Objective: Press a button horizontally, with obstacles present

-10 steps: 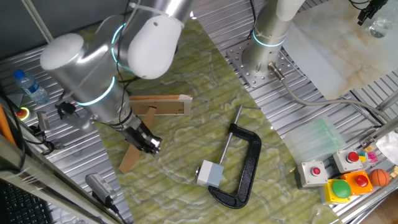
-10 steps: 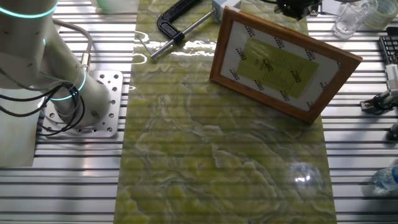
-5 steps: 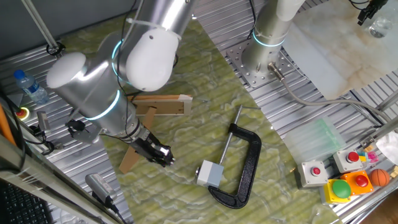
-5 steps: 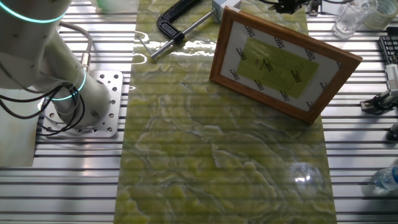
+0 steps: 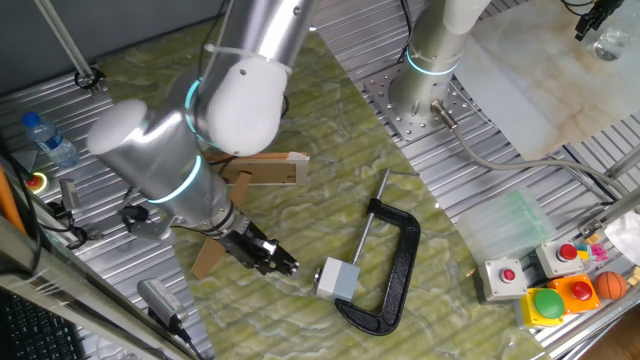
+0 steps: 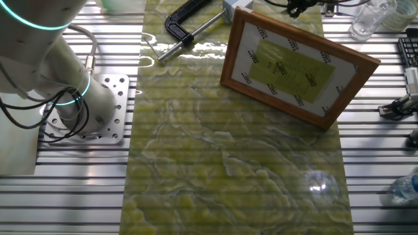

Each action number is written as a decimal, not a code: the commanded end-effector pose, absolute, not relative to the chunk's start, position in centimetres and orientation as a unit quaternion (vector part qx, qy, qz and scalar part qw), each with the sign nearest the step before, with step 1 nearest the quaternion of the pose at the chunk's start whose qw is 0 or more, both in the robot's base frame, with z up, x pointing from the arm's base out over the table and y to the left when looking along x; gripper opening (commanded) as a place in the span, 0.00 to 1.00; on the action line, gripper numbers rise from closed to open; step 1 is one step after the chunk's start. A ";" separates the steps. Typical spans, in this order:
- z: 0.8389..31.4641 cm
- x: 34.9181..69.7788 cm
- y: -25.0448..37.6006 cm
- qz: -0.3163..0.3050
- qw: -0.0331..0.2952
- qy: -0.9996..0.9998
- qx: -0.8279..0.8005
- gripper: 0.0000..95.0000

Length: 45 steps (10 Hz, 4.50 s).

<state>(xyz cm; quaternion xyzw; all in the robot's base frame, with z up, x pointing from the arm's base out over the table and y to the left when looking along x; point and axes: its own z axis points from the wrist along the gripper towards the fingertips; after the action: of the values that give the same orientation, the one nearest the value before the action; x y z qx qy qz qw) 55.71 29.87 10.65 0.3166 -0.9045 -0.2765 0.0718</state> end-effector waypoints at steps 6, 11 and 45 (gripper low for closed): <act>10.1 55.6 30.1 -0.309 0.070 -0.893 0.319 1.00; 9.9 54.4 31.8 -0.352 0.085 -0.881 0.305 0.80; 6.1 47.7 33.0 -0.350 0.145 -0.870 0.316 0.80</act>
<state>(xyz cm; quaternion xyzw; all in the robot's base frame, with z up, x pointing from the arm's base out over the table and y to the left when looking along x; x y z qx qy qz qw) 47.78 33.10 6.08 0.3163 -0.8693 -0.3508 0.1454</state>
